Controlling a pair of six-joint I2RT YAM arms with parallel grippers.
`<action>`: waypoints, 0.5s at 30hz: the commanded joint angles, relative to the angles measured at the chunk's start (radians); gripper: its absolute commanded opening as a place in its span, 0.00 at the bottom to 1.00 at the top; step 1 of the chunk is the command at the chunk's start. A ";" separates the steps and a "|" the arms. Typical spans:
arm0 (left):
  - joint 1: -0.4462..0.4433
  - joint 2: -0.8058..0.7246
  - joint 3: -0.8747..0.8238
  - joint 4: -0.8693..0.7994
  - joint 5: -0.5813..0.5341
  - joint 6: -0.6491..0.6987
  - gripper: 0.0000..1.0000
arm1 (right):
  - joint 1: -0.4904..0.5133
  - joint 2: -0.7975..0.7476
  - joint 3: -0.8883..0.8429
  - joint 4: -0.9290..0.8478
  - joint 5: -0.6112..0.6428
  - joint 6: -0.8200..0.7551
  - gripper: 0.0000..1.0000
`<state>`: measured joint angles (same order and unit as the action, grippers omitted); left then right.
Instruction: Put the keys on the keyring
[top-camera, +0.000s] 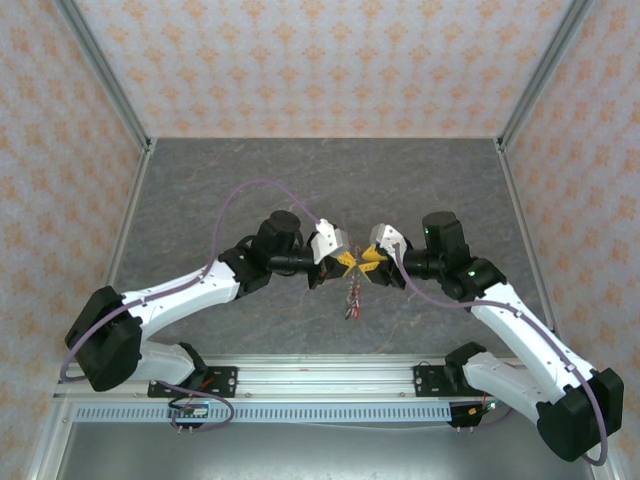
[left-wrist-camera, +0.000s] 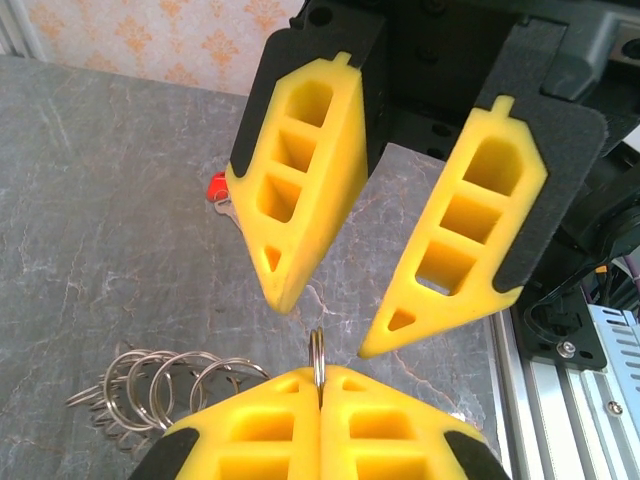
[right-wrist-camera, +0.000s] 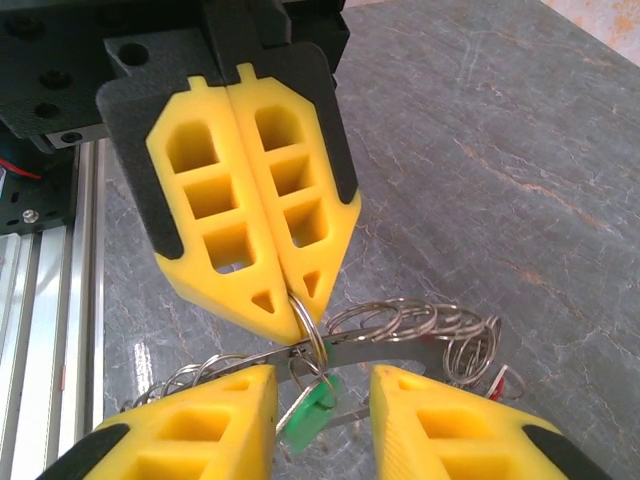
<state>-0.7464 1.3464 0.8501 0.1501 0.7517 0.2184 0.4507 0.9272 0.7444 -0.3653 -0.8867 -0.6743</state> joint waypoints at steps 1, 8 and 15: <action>-0.003 0.001 0.048 0.036 0.026 0.026 0.00 | -0.004 -0.001 0.030 -0.009 -0.010 -0.015 0.29; -0.003 0.001 0.051 0.030 0.041 0.024 0.00 | -0.004 0.043 0.039 0.038 -0.046 0.000 0.21; -0.004 -0.001 0.056 0.017 0.038 0.030 0.00 | -0.003 0.066 0.041 0.079 -0.081 0.025 0.15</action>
<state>-0.7464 1.3476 0.8505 0.1452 0.7586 0.2211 0.4507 0.9932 0.7521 -0.3443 -0.9283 -0.6624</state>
